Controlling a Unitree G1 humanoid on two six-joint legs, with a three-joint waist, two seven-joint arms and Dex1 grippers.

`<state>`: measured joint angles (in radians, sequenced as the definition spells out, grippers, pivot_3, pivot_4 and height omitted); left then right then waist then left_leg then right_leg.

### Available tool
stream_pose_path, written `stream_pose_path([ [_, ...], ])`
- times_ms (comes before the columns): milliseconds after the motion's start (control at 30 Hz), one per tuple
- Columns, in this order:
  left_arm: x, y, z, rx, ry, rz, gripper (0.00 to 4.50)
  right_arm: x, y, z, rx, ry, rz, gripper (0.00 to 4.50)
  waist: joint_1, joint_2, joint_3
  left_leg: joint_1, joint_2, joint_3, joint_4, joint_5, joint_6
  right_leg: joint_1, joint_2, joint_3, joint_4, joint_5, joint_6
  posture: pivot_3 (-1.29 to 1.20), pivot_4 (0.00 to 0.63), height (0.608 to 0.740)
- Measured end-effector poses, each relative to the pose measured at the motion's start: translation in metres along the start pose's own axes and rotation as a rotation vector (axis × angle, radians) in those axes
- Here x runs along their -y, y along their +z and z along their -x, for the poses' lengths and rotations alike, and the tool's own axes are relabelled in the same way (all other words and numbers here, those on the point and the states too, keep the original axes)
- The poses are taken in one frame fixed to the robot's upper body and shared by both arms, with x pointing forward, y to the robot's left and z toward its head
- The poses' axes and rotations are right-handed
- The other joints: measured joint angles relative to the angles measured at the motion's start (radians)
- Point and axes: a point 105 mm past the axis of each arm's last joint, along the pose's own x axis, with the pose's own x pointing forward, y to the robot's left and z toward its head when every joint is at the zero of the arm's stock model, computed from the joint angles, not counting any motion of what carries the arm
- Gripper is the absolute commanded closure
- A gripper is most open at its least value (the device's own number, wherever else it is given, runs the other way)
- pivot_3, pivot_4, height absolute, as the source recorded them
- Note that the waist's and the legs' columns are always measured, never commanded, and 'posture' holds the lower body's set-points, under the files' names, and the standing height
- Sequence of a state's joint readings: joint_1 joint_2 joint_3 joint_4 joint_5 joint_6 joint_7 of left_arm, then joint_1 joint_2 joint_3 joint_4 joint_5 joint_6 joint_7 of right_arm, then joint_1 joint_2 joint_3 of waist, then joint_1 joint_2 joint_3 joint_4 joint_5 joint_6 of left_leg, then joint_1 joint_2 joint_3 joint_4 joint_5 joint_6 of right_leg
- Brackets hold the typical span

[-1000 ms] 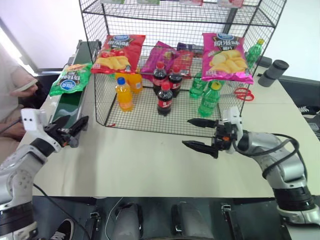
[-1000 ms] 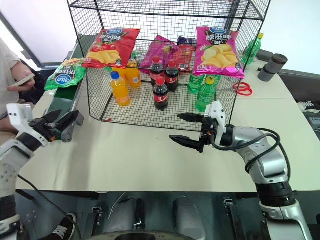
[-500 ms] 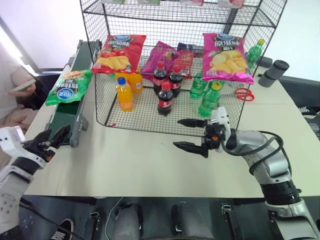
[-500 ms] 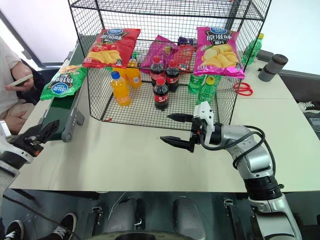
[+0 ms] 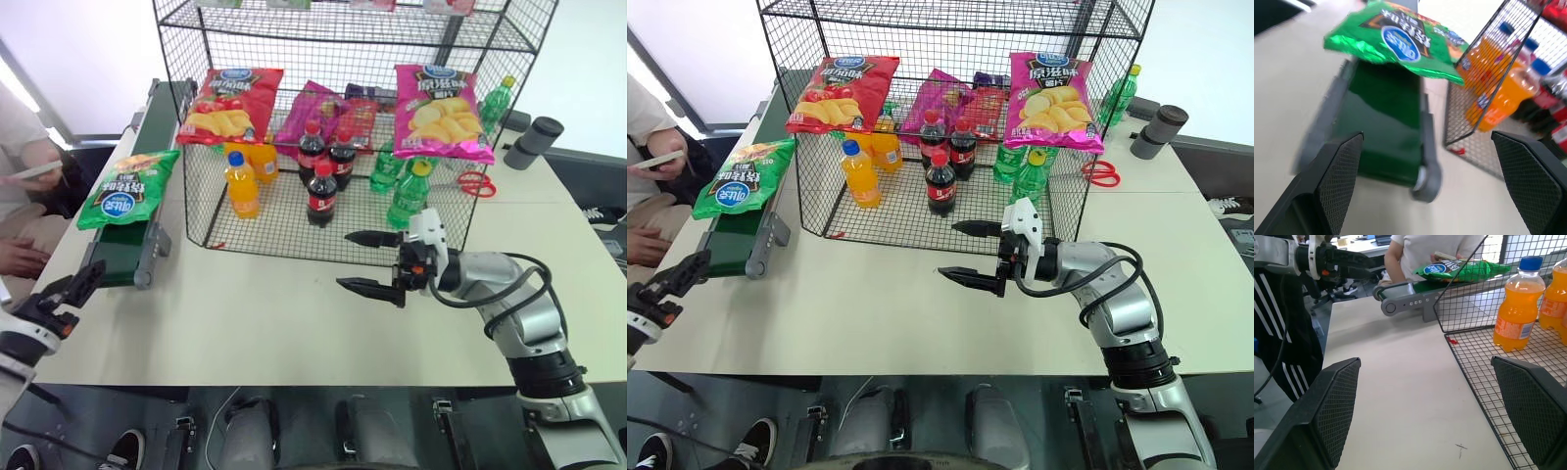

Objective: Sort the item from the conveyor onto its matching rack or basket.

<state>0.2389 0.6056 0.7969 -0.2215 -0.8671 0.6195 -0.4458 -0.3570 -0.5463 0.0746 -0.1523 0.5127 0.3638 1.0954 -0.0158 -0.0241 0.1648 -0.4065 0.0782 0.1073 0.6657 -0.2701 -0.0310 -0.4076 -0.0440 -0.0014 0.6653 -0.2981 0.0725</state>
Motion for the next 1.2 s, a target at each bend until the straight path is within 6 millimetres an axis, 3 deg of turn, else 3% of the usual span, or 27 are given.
stream_pose_path([
  [67, -0.001, 0.008, 0.0, 0.029, 0.014, -0.176, 0.0, 0.0, 0.0, -0.001, -0.004, 0.003, 0.004, 0.05, 0.003, 0.0, 0.0, 0.0, 0.0, 0.0, 0.0, 0.0, 0.0, 0.0, -0.001, 0.0, 0.0, 0.0, 0.0, 0.0, 0.15, 0.74],
  [233, -0.007, 0.02, 0.005, -0.005, 0.002, -0.868, 0.0, -0.003, -0.001, -0.002, -0.008, 0.028, -0.004, 0.05, 0.001, -0.001, -0.001, 0.0, 0.002, 0.002, -0.002, 0.0, 0.0, -0.002, -0.004, 0.001, -0.001, 0.0, -0.002, 0.0, 0.15, 0.74],
  [333, -0.011, 0.018, 0.009, -0.046, -0.034, -1.188, 0.0, -0.009, -0.003, -0.004, -0.011, 0.073, -0.013, 0.05, -0.002, -0.001, -0.001, -0.001, 0.003, 0.002, -0.003, 0.0, 0.0, -0.003, -0.005, 0.001, -0.002, -0.002, -0.005, 0.0, 0.15, 0.74],
  [467, -0.022, 0.015, 0.01, -0.071, -0.042, -1.455, 0.0, -0.013, -0.003, -0.007, -0.008, 0.097, -0.017, 0.05, -0.003, 0.0, 0.0, -0.001, 0.004, 0.003, -0.004, -0.001, 0.0, -0.003, -0.006, 0.001, -0.002, -0.002, -0.005, 0.0, 0.15, 0.74],
  [733, -0.012, -0.02, -0.014, -0.054, -0.169, -1.624, 0.0, -0.026, -0.006, -0.02, -0.001, 0.149, -0.01, 0.05, -0.001, -0.001, -0.001, -0.002, 0.004, 0.003, -0.004, -0.001, 0.0, -0.004, -0.006, 0.0, -0.001, -0.001, -0.004, 0.0, 0.15, 0.74],
  [933, -0.006, -0.013, -0.03, 0.013, -0.161, -1.677, 0.0, -0.031, 0.001, -0.024, 0.014, 0.153, 0.016, 0.05, -0.003, -0.001, 0.0, -0.001, 0.004, 0.004, -0.004, -0.001, 0.0, -0.004, -0.005, 0.0, 0.0, 0.0, 0.0, 0.0, 0.15, 0.74],
  [1200, -0.007, -0.023, -0.037, -0.001, -0.184, -1.668, 0.0, -0.031, -0.003, -0.022, 0.004, 0.132, -0.002, 0.05, 0.004, -0.001, -0.001, -0.001, 0.004, 0.006, -0.003, 0.0, 0.0, -0.004, -0.002, -0.001, 0.0, 0.001, 0.0, 0.0, 0.15, 0.74],
])
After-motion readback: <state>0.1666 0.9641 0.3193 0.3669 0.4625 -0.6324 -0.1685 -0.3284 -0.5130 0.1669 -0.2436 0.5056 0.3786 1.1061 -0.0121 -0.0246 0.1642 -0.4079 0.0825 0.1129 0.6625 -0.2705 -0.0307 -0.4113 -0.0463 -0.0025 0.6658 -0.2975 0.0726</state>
